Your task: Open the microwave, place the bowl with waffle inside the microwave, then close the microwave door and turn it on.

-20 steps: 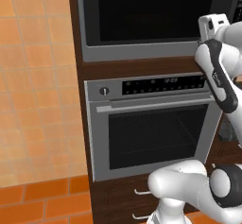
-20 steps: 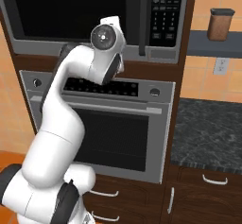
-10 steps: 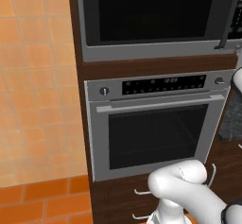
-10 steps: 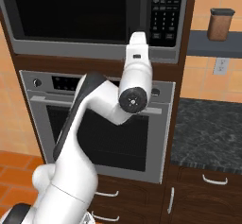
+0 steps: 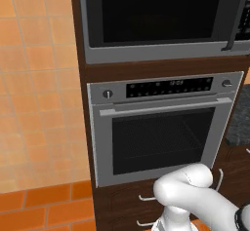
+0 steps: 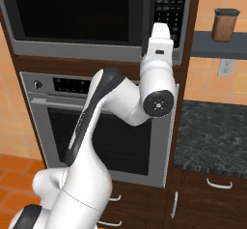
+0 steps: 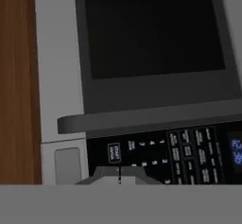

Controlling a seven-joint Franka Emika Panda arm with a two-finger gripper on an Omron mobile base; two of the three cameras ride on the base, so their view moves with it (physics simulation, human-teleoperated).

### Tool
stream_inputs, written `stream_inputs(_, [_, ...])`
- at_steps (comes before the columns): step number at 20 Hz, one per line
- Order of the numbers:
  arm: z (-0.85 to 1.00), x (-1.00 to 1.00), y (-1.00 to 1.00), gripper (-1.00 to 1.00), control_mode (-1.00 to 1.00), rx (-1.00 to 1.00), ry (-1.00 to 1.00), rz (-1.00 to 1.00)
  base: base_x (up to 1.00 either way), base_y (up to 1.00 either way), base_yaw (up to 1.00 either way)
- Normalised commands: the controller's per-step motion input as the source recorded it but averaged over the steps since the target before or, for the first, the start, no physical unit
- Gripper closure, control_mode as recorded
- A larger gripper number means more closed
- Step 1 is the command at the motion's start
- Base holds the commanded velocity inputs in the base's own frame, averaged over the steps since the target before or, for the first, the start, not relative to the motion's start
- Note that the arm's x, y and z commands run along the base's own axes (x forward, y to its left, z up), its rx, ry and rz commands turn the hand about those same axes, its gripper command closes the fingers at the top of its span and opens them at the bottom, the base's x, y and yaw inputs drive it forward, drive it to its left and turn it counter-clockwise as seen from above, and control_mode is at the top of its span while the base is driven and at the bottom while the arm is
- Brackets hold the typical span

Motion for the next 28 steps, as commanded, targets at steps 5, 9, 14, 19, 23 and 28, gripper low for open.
stream_inputs(5, [0.2, 0.18, -0.11, 1.0, -1.0, 0.04, 0.02, 0.0, 0.0, 0.0, 0.0])
stream_inputs(9, [-0.05, 0.51, -0.01, 1.0, -1.0, -0.04, 0.13, 0.0, 0.0, 0.0, 0.0])
stream_inputs(14, [-0.07, 0.51, -0.12, 1.0, -1.0, -0.02, 0.11, 0.0, 0.0, 0.0, 0.0])
stream_inputs(19, [-0.22, 0.45, -0.14, 1.0, -1.0, -0.02, 0.07, 0.0, 0.0, 0.0, 0.0])
stream_inputs(23, [-0.01, 0.54, 0.0, 1.0, -1.0, 0.0, 0.02, 0.0, 0.0, 0.0, 0.0])
stream_inputs(28, [0.0, 0.61, 0.11, 1.0, -1.0, -0.05, 0.03, 0.0, 0.0, 0.0, 0.0])
